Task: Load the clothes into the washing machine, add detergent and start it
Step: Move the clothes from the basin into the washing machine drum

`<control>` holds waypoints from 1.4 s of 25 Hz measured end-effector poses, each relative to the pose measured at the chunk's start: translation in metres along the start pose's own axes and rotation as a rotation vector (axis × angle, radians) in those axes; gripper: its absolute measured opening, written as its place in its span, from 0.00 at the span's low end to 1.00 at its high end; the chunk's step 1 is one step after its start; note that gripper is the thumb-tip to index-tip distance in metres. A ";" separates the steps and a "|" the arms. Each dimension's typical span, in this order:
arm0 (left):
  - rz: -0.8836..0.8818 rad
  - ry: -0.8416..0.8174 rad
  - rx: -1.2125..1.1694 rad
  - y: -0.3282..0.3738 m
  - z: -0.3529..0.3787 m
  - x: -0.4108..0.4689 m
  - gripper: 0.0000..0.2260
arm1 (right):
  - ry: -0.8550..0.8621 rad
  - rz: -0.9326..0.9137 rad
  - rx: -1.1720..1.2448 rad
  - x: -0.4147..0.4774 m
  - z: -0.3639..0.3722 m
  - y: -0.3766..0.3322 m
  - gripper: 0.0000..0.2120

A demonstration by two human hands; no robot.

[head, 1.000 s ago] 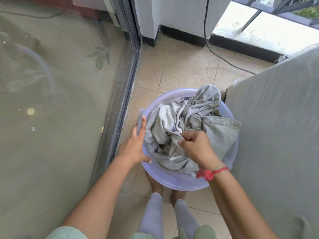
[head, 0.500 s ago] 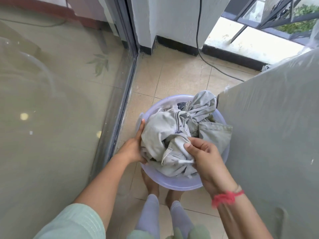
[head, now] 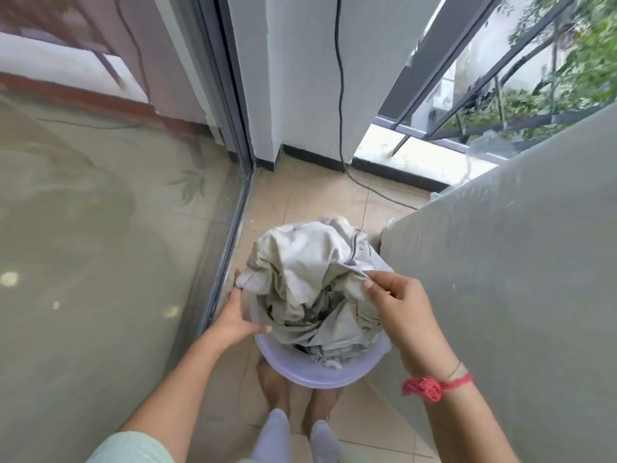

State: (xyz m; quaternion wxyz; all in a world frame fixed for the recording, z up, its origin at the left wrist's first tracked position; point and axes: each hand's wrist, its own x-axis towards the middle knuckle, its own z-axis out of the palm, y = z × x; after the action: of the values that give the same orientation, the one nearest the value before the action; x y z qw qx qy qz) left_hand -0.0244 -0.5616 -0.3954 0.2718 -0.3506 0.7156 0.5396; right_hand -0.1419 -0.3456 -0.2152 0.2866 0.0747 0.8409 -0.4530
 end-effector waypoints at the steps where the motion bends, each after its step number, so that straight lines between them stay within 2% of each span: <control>1: 0.034 0.002 -0.056 0.013 -0.005 -0.012 0.62 | 0.010 -0.024 -0.045 -0.011 -0.006 -0.004 0.10; 3: 0.096 0.043 -0.173 0.036 -0.004 -0.034 0.66 | 0.003 -0.105 -0.226 -0.038 -0.014 -0.013 0.07; 5: 0.182 0.034 -0.186 0.055 0.003 -0.055 0.64 | -0.004 -0.162 -0.354 -0.064 -0.022 -0.029 0.07; 8: 0.271 0.070 -0.024 0.080 0.003 -0.086 0.47 | -0.004 -0.183 -0.364 -0.090 -0.042 -0.052 0.09; 9: 0.285 0.071 -0.002 0.089 0.001 -0.097 0.45 | -0.017 -0.184 -0.332 -0.097 -0.050 -0.062 0.09; 13: 0.490 -0.058 0.087 0.140 -0.016 -0.146 0.60 | -0.110 -0.233 -0.047 -0.126 -0.083 -0.115 0.17; 15: 0.552 -0.015 0.162 0.169 -0.021 -0.166 0.59 | -0.146 -0.262 0.069 -0.137 -0.103 -0.146 0.17; 17: 0.621 0.136 0.129 0.205 -0.023 -0.191 0.48 | -0.142 -0.333 0.098 -0.156 -0.124 -0.178 0.11; 21: 0.750 0.371 -0.117 0.283 -0.023 -0.232 0.13 | -0.036 -0.421 0.197 -0.193 -0.176 -0.217 0.11; 24: 0.852 0.480 -0.252 0.336 -0.042 -0.258 0.07 | 0.051 -0.467 0.327 -0.218 -0.227 -0.233 0.06; 27: 1.029 0.577 -0.213 0.400 -0.059 -0.293 0.05 | 0.110 -0.553 0.447 -0.250 -0.280 -0.245 0.12; 29: 1.164 0.623 -0.147 0.442 -0.065 -0.320 0.04 | 0.218 -0.658 0.392 -0.267 -0.306 -0.254 0.08; 30: 1.219 0.639 -0.104 0.459 -0.064 -0.332 0.04 | 0.341 -0.707 0.293 -0.270 -0.317 -0.257 0.06; 33: 1.334 0.660 0.041 0.495 -0.044 -0.358 0.05 | 0.919 -0.794 -0.165 -0.255 -0.349 -0.259 0.10; 34: 1.352 0.652 0.072 0.500 -0.034 -0.361 0.05 | 1.033 -0.816 -0.252 -0.251 -0.359 -0.254 0.11; 35: 1.360 0.637 0.086 0.502 -0.023 -0.363 0.05 | 1.077 -0.835 -0.266 -0.247 -0.368 -0.245 0.11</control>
State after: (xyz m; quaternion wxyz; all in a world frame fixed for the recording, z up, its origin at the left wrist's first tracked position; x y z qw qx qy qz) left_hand -0.2040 -0.4215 0.1813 -0.3282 0.0406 0.8387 0.4326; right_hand -0.1854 -0.1578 0.2530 -0.3623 -0.0763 0.8727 -0.3182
